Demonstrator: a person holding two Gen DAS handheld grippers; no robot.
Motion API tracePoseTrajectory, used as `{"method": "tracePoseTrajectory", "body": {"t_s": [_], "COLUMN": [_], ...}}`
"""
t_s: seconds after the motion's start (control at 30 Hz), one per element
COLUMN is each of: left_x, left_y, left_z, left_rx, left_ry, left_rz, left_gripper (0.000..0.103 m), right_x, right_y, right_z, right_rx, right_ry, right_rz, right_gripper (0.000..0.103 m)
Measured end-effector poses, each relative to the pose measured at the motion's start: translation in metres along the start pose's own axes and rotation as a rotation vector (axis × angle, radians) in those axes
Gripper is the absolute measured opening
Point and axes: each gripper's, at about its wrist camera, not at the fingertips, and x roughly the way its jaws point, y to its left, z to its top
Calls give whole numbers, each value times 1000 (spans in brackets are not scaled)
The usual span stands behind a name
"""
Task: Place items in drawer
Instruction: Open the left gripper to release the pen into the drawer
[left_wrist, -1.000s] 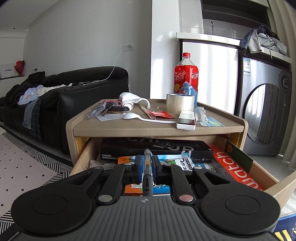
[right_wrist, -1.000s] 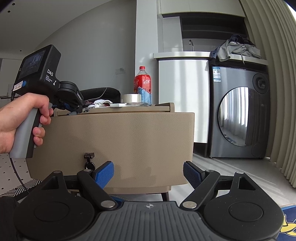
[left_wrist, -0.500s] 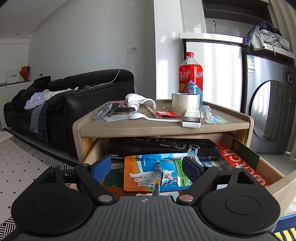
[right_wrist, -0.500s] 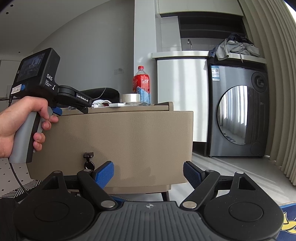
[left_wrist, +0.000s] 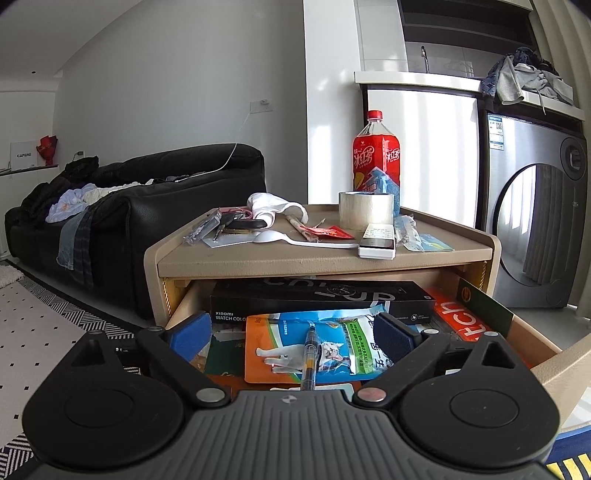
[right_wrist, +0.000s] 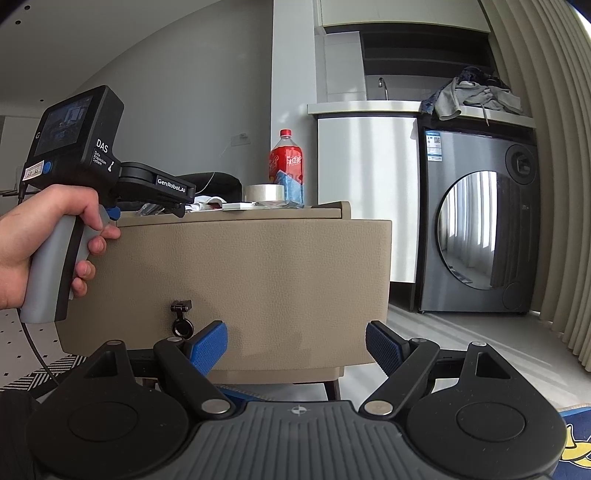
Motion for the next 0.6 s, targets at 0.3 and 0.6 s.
{"method": "tracePoseTrajectory", "body": {"t_s": [0.3,0.6], "left_x": [-7,-17], "left_y": [3,5], "left_z": [-3,-2], "left_rx": [2,0], "left_ry": [-2,-23], "left_rz": [21,18], "left_gripper": [103,103], "right_x": [2,4], "right_y": [1,3], "right_z": [-1,1], "right_rx": [-8,-18], "right_ry": [7,6], "right_rz": [7,15], "right_gripper": [85,85]}}
